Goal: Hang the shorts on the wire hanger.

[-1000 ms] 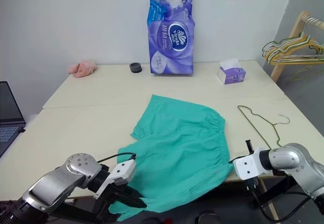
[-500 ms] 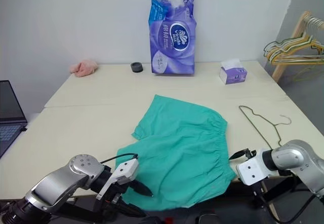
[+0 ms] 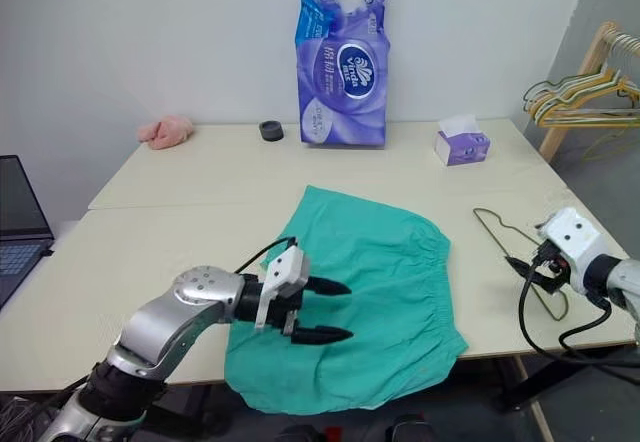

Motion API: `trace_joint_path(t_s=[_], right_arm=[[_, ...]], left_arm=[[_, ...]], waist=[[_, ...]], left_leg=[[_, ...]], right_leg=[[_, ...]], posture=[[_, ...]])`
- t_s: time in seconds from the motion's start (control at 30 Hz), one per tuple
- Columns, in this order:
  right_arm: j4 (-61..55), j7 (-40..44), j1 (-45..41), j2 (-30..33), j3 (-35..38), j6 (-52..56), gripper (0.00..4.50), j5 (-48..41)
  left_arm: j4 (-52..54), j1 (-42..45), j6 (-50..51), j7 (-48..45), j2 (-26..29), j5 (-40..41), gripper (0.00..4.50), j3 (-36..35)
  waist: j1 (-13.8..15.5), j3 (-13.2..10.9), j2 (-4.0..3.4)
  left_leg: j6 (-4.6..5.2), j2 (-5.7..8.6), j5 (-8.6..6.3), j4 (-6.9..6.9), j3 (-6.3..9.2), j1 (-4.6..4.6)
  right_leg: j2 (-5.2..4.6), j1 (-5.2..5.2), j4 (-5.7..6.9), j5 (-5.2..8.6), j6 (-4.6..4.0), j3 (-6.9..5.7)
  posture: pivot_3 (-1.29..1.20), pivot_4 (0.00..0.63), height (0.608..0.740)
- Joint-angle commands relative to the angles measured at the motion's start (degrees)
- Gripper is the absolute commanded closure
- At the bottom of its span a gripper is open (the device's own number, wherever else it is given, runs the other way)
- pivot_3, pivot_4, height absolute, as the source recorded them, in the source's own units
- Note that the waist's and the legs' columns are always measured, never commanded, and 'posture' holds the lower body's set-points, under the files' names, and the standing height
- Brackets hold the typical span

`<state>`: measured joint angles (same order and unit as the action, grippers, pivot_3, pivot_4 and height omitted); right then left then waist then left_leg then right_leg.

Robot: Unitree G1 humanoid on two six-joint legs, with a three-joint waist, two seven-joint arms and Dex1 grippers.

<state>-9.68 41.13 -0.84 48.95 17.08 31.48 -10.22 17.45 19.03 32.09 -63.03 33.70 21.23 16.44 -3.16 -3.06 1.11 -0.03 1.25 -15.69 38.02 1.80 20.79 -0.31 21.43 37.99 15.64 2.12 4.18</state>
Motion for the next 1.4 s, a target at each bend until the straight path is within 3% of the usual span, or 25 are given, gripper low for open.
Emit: trace_joint_path(t_s=[0.03, 0.17, 0.3, 0.7, 0.9, 1.1, 1.23, 1.4], right_arm=[[-0.6, -6.8, -1.5, -3.2, 2.3, 10.4, 0.25, -0.7], [6.5, -10.1, -5.6, -4.8, 2.9, 17.5, 0.25, -1.1], [12.7, -11.1, -7.7, -3.8, 2.5, 17.0, 0.25, 0.1], [29.1, -5.1, -14.3, 0.6, -1.9, 20.3, 0.25, -1.1], [32.2, -0.6, -14.9, 2.2, -8.0, 21.7, 2.24, -0.3], [31.7, -3.3, -14.2, 0.6, -10.1, 19.3, 4.35, 1.2], [30.3, -6.4, -14.7, 0.4, -9.7, 15.2, 4.47, 3.1], [29.6, -8.1, -16.6, 0.4, -7.6, 13.8, 4.47, 3.1]], left_arm=[[-0.1, 2.6, -3.2, 0.0, -0.5, -1.6, 0.55, 0.7], [-2.1, 4.6, -7.0, -1.5, -0.4, -4.1, 0.55, 2.9], [-2.3, 4.9, -7.6, -1.5, -0.9, -4.3, 0.55, 3.4], [-1.3, 4.5, -7.1, -1.8, -1.2, -4.2, 0.55, 3.5], [-1.6, 4.7, -7.1, -1.7, -1.5, -4.3, 0.52, 3.5], [-1.2, 4.0, -6.7, -0.3, -2.0, -4.1, 0.52, 2.8], [-5.4, 6.1, -6.6, 8.4, -8.0, -2.1, 0.52, -4.2], [-11.0, 8.4, -7.7, 13.6, -10.2, -3.4, 0.52, -8.2]], waist=[[-0.1, 0.0, -0.16], [-0.6, 0.0, -0.50], [-0.9, 0.0, -0.48], [-1.9, -0.1, -0.46], [-1.9, -0.1, -0.36], [-1.8, 0.1, 0.39], [-1.6, 0.1, 0.59], [-1.7, 0.1, 0.51]], left_leg=[[0.00, 0.01, 0.00, 0.00, -0.04, 0.00], [0.00, 0.09, -0.01, -0.05, -0.31, -0.02], [0.08, 0.08, -0.05, -0.05, -0.31, 0.00], [0.15, 0.08, -0.09, -0.05, -0.32, -0.01], [0.15, 0.08, -0.10, -0.05, -0.28, -0.01], [0.15, 0.07, -0.10, -0.03, -0.13, -0.03], [0.14, 0.09, -0.11, 0.05, -0.15, -0.01], [0.13, 0.12, -0.11, 0.03, -0.26, 0.00]], right_leg=[[0.03, 0.02, 0.00, 0.00, 0.00, 0.02], [0.13, 0.07, -0.01, 0.01, 0.07, 0.07], [0.15, 0.06, -0.04, 0.04, 0.12, 0.06], [0.16, 0.03, -0.09, 0.06, 0.18, 0.07], [0.16, -0.02, -0.15, 0.06, 0.20, 0.05], [0.15, -0.12, -0.22, 0.05, 0.21, 0.05], [0.05, -0.19, -0.36, -0.06, 0.40, 0.03], [0.00, -0.14, -0.40, -0.12, 0.49, 0.05]], posture=[[-0.13, 0.037, 0.740], [-0.13, 0.040, 0.740], [-0.13, 0.040, 0.740], [-0.12, 0.044, 0.740], [-0.12, 0.041, 0.740], [-0.11, 0.039, 0.740], [-0.11, 0.038, 0.740], [-0.12, 0.034, 0.740]])
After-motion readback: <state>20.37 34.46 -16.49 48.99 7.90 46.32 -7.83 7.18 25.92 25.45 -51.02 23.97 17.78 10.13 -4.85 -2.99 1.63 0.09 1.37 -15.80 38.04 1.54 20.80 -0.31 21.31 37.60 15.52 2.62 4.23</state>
